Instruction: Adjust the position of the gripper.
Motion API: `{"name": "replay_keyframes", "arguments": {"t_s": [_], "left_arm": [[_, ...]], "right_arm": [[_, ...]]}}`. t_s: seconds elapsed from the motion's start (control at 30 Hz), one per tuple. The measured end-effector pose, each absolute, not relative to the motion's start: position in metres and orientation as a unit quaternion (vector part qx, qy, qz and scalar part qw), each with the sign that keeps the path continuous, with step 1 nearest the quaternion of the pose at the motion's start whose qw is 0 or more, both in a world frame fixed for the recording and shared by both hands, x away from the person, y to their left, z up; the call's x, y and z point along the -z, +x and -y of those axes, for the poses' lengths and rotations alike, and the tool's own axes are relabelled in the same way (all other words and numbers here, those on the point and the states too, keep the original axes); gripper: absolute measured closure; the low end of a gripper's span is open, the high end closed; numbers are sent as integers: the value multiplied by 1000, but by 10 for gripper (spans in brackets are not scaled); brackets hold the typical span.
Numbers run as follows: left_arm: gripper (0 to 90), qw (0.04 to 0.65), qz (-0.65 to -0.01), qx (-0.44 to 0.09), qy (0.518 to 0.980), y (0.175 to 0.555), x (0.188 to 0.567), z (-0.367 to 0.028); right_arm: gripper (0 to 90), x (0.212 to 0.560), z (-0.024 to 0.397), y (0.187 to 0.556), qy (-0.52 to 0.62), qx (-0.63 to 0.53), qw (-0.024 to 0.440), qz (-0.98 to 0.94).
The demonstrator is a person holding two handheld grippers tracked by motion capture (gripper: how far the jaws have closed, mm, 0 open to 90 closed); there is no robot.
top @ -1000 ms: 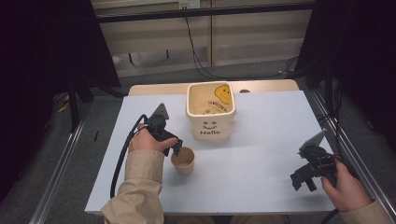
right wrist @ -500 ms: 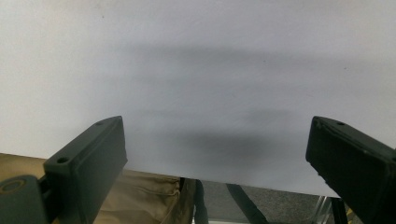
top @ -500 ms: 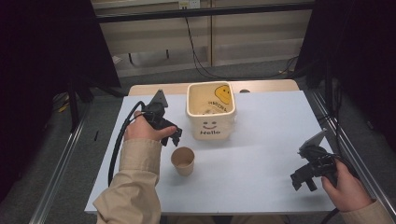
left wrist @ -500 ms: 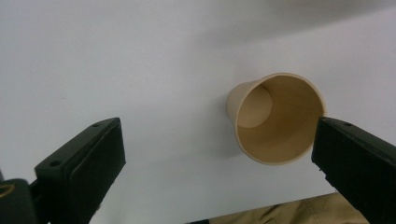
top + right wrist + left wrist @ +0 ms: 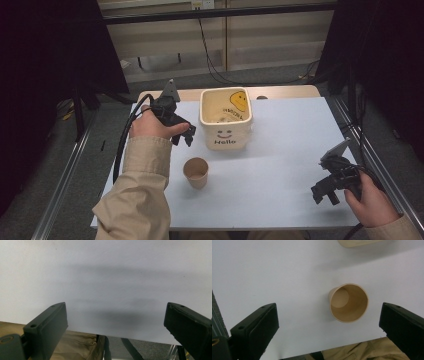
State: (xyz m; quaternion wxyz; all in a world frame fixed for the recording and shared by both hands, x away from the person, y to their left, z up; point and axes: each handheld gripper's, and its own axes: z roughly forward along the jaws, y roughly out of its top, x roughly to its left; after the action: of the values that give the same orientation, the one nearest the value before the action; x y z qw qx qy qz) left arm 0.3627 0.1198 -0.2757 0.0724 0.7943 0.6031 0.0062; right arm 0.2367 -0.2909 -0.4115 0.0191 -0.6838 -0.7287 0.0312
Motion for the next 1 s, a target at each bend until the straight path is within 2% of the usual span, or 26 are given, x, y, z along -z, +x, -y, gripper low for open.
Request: {"name": "replay_keyframes", "arguments": {"t_s": [0.63, 1.0], "left_arm": [[20, 68, -599, 17, 798, 356, 283, -87], [18, 65, -609, 1, 790, 355, 289, -85]], "right_arm": [[51, 412, 289, 237, -681, -33, 19, 732], [51, 413, 287, 238, -676, -28, 16, 736]]}}
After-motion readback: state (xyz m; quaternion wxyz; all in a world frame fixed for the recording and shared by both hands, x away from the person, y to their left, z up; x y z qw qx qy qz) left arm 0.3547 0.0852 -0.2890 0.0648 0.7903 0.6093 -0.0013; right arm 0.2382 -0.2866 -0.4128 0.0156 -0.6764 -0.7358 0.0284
